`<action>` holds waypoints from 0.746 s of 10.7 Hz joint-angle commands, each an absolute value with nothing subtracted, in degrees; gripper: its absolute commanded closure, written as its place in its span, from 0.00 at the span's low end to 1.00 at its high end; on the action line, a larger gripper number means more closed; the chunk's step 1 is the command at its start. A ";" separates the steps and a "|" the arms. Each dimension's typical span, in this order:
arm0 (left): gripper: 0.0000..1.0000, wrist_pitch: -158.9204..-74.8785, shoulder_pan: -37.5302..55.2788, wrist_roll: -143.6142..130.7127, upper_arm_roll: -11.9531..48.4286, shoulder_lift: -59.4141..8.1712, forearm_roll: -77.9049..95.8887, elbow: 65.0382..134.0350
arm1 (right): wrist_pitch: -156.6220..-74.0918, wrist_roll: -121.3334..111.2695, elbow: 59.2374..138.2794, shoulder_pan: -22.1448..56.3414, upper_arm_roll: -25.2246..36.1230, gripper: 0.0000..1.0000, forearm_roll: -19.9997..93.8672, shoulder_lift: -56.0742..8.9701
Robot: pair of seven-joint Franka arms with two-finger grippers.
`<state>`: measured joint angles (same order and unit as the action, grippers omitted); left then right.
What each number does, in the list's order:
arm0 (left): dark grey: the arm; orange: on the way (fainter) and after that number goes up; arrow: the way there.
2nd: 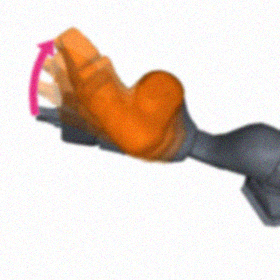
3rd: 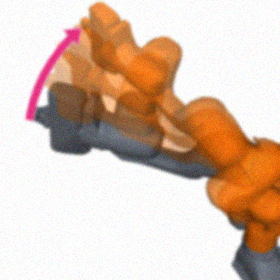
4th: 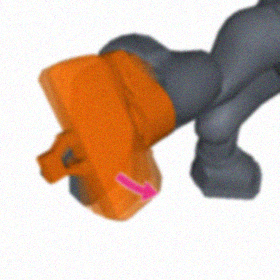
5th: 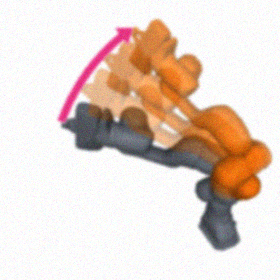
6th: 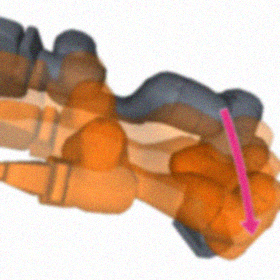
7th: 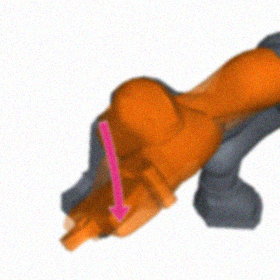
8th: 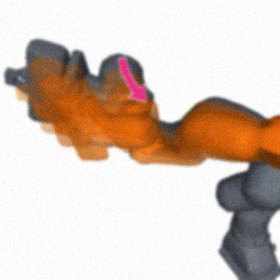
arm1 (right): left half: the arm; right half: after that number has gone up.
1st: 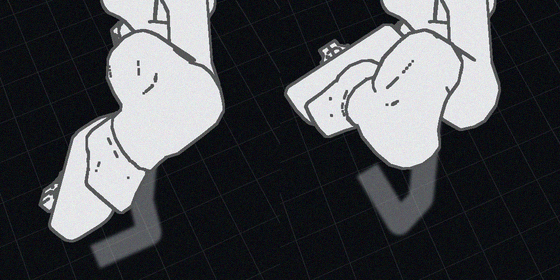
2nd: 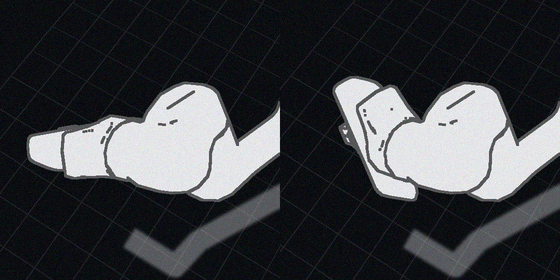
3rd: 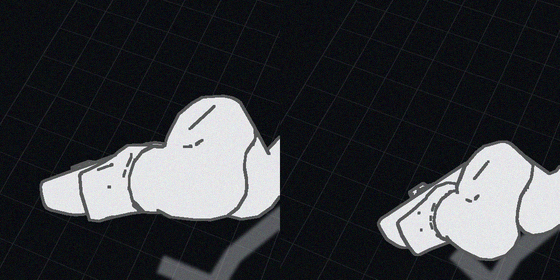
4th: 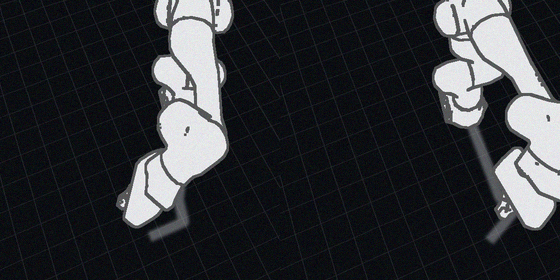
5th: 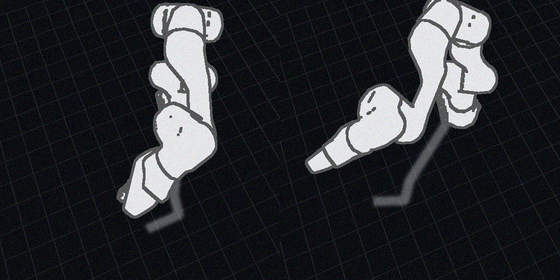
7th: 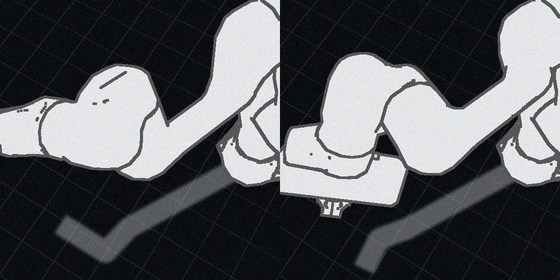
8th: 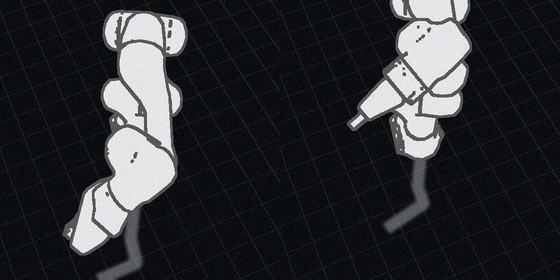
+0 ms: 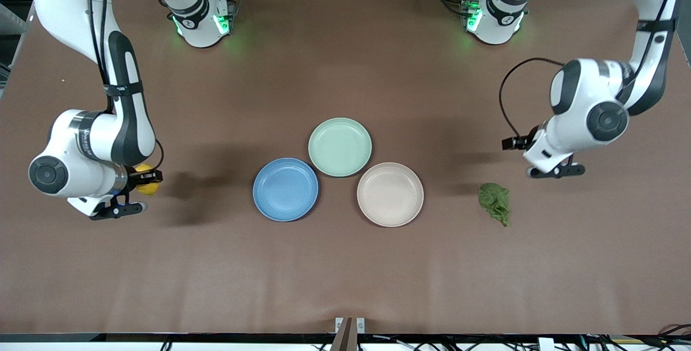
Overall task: Pick lemon and lettuce from blue and beige plates
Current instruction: 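Release the lettuce beside the beige plate and raise the left gripper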
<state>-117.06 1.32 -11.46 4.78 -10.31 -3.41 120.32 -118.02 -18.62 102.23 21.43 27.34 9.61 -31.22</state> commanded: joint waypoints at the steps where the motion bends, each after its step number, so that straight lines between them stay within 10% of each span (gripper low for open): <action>1: 0.00 -118.30 1.32 -10.64 4.83 -3.97 -2.55 124.37 | -126.52 -19.25 110.55 21.35 26.54 0.68 9.14 -27.77; 8: 0.00 -110.31 1.58 -10.20 4.75 -0.79 -0.98 106.90 | -137.02 -19.07 117.33 24.26 25.84 0.69 16.95 -28.12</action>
<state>-113.30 1.56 -11.26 4.82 -0.36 -2.92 111.63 -135.67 -18.62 114.57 23.64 25.91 14.72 -30.61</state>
